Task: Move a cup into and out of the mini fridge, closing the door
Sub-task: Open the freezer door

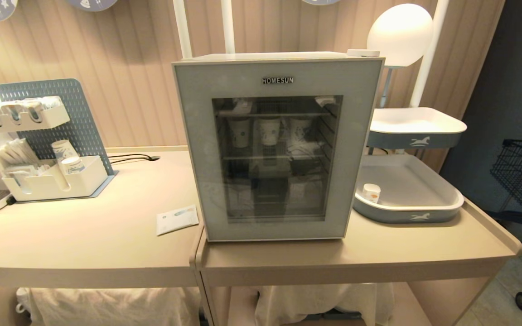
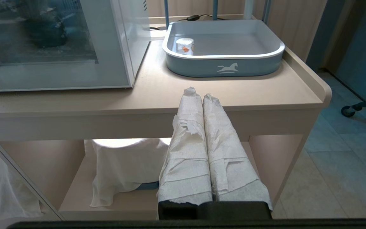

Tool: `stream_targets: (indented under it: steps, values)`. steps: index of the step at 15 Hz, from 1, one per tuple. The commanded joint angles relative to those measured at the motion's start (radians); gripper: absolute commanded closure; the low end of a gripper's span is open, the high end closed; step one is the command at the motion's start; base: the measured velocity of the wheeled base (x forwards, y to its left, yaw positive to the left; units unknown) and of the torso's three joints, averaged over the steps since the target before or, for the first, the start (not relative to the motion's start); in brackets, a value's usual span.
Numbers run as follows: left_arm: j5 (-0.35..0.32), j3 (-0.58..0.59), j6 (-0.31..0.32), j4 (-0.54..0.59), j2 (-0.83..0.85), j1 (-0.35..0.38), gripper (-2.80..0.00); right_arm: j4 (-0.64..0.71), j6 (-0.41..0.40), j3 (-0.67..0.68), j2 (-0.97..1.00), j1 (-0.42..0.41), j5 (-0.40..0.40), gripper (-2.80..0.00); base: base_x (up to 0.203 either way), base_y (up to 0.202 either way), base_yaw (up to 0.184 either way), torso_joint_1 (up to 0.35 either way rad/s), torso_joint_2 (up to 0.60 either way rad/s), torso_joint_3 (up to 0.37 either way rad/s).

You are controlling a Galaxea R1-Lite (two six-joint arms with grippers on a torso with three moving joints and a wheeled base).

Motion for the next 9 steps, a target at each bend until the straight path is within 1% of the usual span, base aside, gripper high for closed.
stream_targets:
  steps: [1, 3, 5, 7, 9]
  values:
    - [-0.002, -0.156, -0.026, -0.014, 0.399, 0.004, 0.00, 0.000, -0.002, 0.000, 0.002, -0.001, 0.001, 0.00, 0.000, 0.000, 0.000, 0.000, 0.00, 0.000]
    - [-0.022, -0.251, -0.045, -0.085, 0.665, 0.005, 0.00, -0.002, -0.003, 0.000, 0.002, 0.000, 0.001, 0.00, 0.000, 0.000, 0.000, 0.000, 0.00, 0.000]
    - [-0.073, -0.363, -0.057, -0.147, 0.917, 0.007, 0.00, -0.002, -0.002, 0.001, 0.002, 0.001, 0.001, 0.00, 0.000, 0.000, 0.000, 0.000, 0.00, 0.000]
    - [-0.158, -0.521, -0.064, -0.183, 1.162, 0.016, 0.00, -0.002, -0.002, 0.002, 0.002, 0.001, 0.001, 0.00, 0.000, 0.000, 0.000, 0.000, 0.00, 0.000]
    - [-0.284, -0.720, -0.073, -0.192, 1.353, 0.025, 0.00, -0.002, -0.002, 0.002, 0.002, 0.001, 0.001, 0.00, 0.000, 0.000, 0.000, 0.000, 0.00, 0.000]
